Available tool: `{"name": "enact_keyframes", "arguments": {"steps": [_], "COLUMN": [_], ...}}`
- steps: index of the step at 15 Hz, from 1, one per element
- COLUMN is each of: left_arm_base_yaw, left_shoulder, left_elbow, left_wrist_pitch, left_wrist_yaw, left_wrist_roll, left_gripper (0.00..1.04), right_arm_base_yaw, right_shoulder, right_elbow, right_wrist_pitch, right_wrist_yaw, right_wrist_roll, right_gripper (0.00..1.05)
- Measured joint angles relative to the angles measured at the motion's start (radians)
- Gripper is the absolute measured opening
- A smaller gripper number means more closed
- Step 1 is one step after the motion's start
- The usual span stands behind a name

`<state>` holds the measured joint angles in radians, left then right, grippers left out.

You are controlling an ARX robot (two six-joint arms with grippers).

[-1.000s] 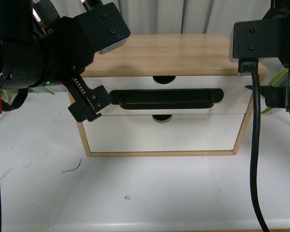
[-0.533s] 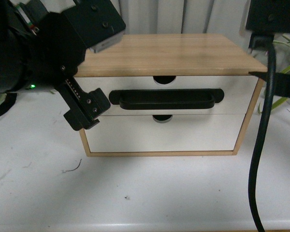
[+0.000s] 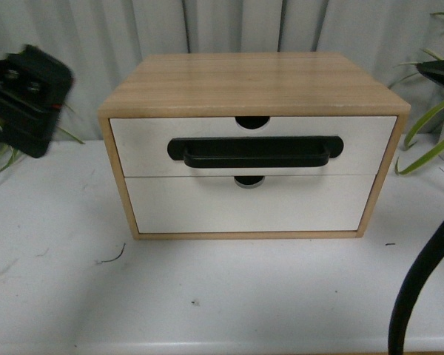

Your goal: Close drawer sideways

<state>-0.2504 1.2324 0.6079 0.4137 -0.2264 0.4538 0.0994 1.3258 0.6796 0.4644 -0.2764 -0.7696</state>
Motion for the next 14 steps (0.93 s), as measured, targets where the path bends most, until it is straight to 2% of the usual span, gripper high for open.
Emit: {"name": "enact_keyframes", "arguments": {"steps": [1,2,3,4,5,6,8,10,12,14], "left_arm_base_yaw": [0.06,0.275,0.513,0.46,0.393,0.377,0.348,0.306,0.243,0.253], "left_shoulder": [-0.103,-0.413,-0.712,-0.883,-0.952,-0.964,-0.974,-0.982,-1.006,-1.032], "left_elbow": [-0.057,-0.145,-0.277,-0.406,-0.471,-0.482,-0.488,-0.496,-0.51,-0.53], "left_wrist_pitch": [-0.049,-0.253,-0.27,-0.265,-0.27,-0.272,-0.281,-0.282,-0.283,-0.29], "left_wrist_yaw": [-0.016,0.001,0.214,0.45,0.371,0.351,0.31,0.272,0.245,0.223], "left_wrist_roll": [-0.123,-0.436,-0.489,-0.47,-0.469,-0.469,-0.469,-0.468,-0.466,-0.464], "left_gripper": [0.98,0.98,0.88,0.52,0.16,0.07,0.02,0.02,0.02,0.02], "right_arm_base_yaw": [-0.026,-0.143,-0.242,-0.203,-0.094,-0.101,-0.1,-0.1,-0.1,-0.1], "right_shoulder": [-0.089,-0.37,-0.594,-0.82,-0.899,-0.915,-0.926,-0.941,-0.963,-1.004], "right_elbow": [-0.097,-0.296,-0.404,-0.489,-0.55,-0.566,-0.573,-0.578,-0.586,-0.609], "right_wrist_pitch": [-0.004,-0.036,-0.092,-0.159,-0.175,-0.182,-0.183,-0.185,-0.189,-0.213], "right_wrist_yaw": [0.0,-0.068,-0.073,0.176,0.268,0.276,0.277,0.277,0.277,0.277], "right_wrist_roll": [0.179,0.653,0.865,0.791,0.773,0.772,0.772,0.772,0.77,0.77], "right_gripper": [0.98,0.98,0.96,0.6,0.24,0.15,0.09,0.02,0.02,0.02]}}
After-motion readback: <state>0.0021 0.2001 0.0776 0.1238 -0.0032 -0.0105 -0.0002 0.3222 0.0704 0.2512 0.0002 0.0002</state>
